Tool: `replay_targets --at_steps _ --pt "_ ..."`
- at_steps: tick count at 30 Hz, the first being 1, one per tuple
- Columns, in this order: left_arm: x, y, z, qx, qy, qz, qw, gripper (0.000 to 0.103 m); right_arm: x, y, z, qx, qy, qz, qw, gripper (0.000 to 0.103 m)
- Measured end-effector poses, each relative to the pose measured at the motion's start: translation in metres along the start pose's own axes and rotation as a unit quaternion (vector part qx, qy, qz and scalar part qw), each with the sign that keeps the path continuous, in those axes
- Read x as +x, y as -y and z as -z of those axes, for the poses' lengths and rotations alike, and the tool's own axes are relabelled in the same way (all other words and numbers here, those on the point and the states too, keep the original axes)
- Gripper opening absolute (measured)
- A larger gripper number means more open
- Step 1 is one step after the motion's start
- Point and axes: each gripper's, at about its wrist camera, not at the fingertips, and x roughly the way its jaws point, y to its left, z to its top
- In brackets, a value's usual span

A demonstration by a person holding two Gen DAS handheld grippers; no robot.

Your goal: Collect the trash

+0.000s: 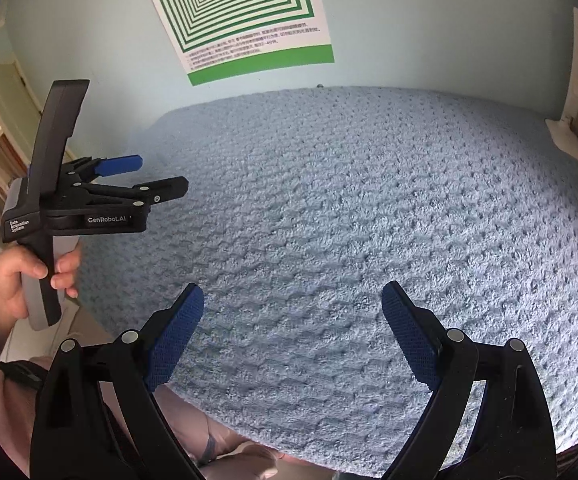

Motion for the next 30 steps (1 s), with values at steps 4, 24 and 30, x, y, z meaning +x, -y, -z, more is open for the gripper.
replay_targets --at_steps 4,24,30 --pt "-0.002 -0.016 0.003 -0.019 0.002 -0.017 0.9997 0.096 0.003 -0.005 -0.003 -0.003 0.001 -0.001 1.0 0.09" --pt "-0.008 -0.059 0.006 -0.097 0.021 -0.012 0.995 0.096 0.007 -0.013 -0.019 -0.006 0.015 0.01 1.0 0.09" --pt "-0.002 -0.061 0.001 -0.078 0.017 -0.03 0.9964 0.096 0.012 -0.01 -0.023 0.002 0.019 0.009 1.0 0.09"
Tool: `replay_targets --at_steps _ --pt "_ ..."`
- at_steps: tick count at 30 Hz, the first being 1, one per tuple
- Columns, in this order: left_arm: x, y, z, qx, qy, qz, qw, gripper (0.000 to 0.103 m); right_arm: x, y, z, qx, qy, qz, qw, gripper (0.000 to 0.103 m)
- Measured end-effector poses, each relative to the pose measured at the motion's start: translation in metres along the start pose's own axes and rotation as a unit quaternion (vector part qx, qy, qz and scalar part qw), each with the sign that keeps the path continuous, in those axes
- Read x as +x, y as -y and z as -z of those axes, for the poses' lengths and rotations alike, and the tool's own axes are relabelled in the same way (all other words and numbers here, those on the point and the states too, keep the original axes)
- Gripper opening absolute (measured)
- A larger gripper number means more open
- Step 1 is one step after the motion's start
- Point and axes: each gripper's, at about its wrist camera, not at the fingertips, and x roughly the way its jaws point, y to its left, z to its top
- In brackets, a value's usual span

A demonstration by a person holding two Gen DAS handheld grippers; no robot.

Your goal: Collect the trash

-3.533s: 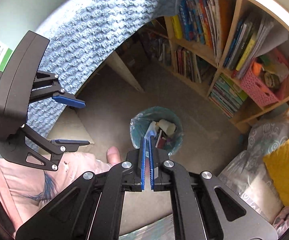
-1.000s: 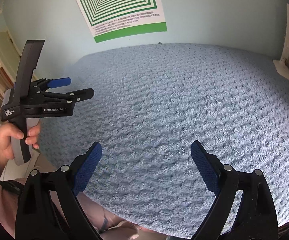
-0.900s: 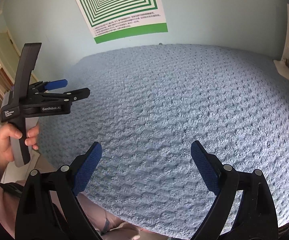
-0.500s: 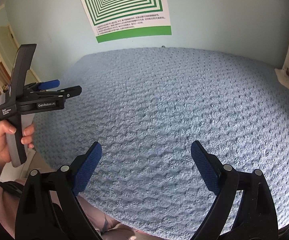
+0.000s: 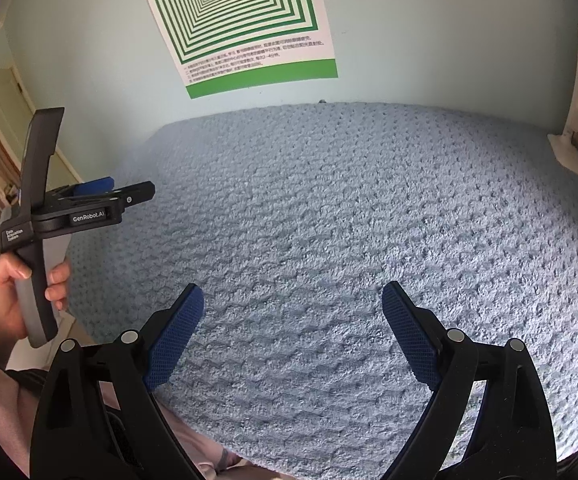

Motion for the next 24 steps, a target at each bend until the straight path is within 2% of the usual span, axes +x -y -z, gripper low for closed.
replay_targets --at_steps 4,13,24 --pt "0.0038 0.0006 -0.0016 0.0 -0.003 0.002 1.0 0.096 0.0038 0.0034 -0.0027 0.007 -0.001 -0.004 1.0 0.09" --pt "0.0008 0.0069 0.001 0.013 0.01 -0.028 0.9995 0.096 0.0053 0.006 -0.0084 0.003 -0.005 -0.001 1.0 0.09" --pt "-0.0001 0.0058 0.0034 0.013 0.007 -0.032 0.9994 0.096 0.0026 0.0075 -0.0082 0.008 -0.002 0.0 1.0 0.09"
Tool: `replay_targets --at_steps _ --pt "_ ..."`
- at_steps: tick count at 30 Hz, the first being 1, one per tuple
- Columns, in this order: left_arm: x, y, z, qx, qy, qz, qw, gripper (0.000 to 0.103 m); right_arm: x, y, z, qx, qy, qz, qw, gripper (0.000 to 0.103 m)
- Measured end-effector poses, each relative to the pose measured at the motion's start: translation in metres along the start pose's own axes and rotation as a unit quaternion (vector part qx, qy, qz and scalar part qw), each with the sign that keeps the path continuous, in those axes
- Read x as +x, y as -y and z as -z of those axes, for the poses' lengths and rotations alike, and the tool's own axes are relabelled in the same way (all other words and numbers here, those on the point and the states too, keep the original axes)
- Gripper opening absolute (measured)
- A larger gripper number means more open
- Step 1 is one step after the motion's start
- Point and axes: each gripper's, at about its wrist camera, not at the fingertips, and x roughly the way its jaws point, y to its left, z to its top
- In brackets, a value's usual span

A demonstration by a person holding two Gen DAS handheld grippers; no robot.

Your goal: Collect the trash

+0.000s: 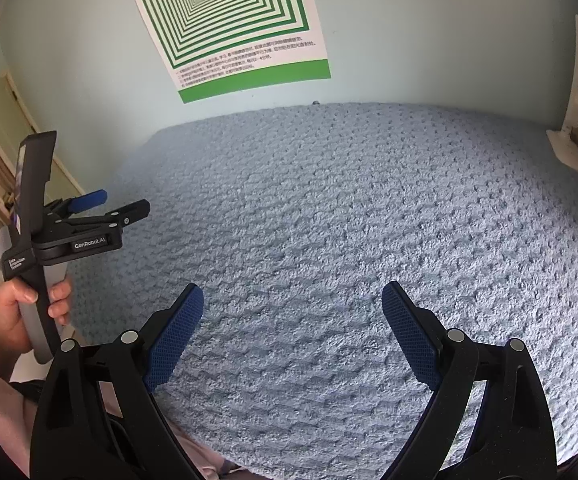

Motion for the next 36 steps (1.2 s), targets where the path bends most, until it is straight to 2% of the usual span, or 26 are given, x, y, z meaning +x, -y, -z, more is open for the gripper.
replay_targets --at_steps 36 --pt "0.0051 -0.0076 0.0076 -0.004 -0.006 0.003 1.0 0.096 0.002 0.0004 0.0009 0.008 0.001 0.001 1.0 0.09"
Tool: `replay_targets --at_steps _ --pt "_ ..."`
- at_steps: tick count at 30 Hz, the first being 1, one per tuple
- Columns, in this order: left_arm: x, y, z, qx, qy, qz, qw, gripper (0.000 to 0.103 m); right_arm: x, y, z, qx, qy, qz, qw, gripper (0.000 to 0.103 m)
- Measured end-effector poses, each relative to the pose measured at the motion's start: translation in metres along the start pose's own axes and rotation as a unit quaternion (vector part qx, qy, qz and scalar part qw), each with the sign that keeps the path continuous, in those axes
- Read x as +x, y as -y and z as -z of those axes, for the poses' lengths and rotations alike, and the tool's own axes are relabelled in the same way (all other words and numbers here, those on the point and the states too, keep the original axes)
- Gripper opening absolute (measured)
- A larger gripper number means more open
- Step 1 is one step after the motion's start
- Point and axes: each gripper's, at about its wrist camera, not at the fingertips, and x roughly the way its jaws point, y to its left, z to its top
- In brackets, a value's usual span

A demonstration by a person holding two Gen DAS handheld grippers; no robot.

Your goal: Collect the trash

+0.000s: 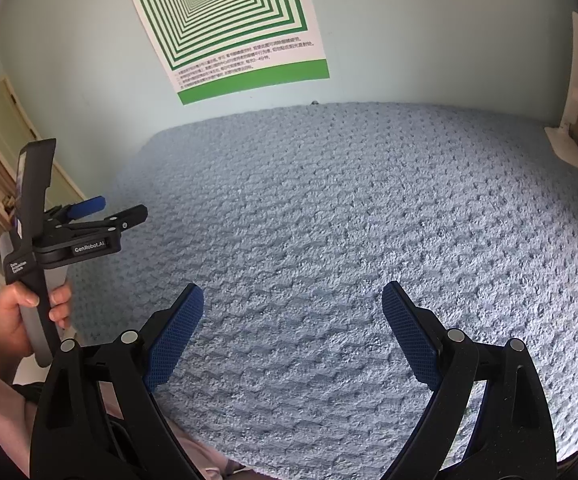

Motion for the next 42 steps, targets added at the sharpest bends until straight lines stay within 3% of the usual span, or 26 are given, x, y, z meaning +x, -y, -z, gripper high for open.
replay_targets --at_steps 42 --pt "0.015 -0.008 0.009 -0.011 -0.029 -0.002 0.9995 0.096 0.01 -0.005 -0.003 -0.007 -0.013 -0.006 1.0 0.09"
